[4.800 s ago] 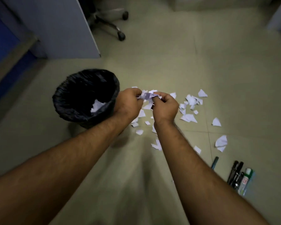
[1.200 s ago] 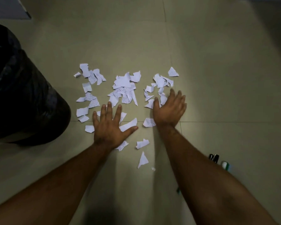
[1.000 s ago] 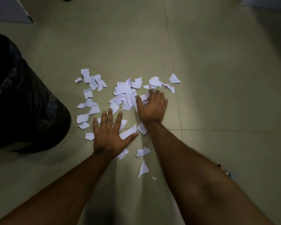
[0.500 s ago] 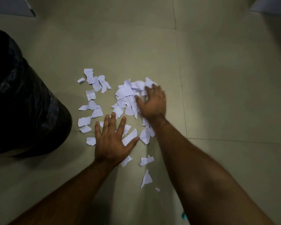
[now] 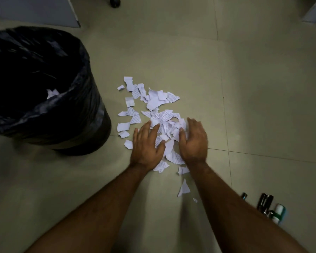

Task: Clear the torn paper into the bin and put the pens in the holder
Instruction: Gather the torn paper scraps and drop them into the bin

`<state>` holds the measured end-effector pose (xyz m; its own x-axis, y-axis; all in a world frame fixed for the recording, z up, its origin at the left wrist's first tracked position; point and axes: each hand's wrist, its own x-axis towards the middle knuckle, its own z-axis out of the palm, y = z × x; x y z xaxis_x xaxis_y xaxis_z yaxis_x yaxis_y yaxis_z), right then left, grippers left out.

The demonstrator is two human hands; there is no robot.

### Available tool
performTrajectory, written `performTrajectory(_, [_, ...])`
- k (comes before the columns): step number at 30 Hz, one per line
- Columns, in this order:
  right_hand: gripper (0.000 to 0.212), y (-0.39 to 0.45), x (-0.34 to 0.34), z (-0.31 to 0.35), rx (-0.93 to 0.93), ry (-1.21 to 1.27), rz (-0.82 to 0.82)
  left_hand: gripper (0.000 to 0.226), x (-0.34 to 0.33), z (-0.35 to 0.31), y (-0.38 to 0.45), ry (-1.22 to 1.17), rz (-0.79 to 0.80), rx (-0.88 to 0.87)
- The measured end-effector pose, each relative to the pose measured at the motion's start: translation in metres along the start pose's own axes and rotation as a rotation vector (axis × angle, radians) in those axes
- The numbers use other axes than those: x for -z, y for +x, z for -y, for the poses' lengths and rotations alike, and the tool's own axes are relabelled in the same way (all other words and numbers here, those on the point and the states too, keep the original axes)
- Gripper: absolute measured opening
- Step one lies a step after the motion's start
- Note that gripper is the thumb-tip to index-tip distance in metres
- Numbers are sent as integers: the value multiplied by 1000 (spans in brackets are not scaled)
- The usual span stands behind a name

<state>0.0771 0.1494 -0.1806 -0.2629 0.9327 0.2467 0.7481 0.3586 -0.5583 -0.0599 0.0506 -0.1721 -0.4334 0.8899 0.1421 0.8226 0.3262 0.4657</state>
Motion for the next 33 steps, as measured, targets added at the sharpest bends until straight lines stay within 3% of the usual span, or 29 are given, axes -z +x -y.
performTrajectory(4, [50, -4, 2, -6, -80, -119, 54, 47, 16, -3, 18, 14, -81, -67])
performTrajectory(9, [53, 6, -1, 0, -112, -264, 80, 41, 20, -6, 83, 14, -182, 15])
performTrajectory(14, [58, 5, -2, 0, -114, -314, 93, 70, 4, 18, 143, 92, -153, 298])
performTrajectory(18, [59, 6, -1, 3, -115, -313, 102, 86, -2, 34, 163, 132, -4, 393])
performTrajectory(20, [59, 6, 1, 3, -116, -306, 104, 82, -6, 34, 155, 178, 19, 333])
performTrajectory(24, [59, 6, 4, 6, -121, -293, 111, 70, -8, 15, 120, 223, -173, 51])
performTrajectory(27, [59, 6, 3, 5, -118, -295, 113, 69, -2, 10, 137, 243, -263, 117])
performTrajectory(31, [58, 6, 3, 3, -123, -294, 117, 87, -4, 22, 166, 254, -10, 324])
performTrajectory(33, [57, 6, 3, 4, -117, -272, 98, 84, -9, 17, 154, 224, 16, 198])
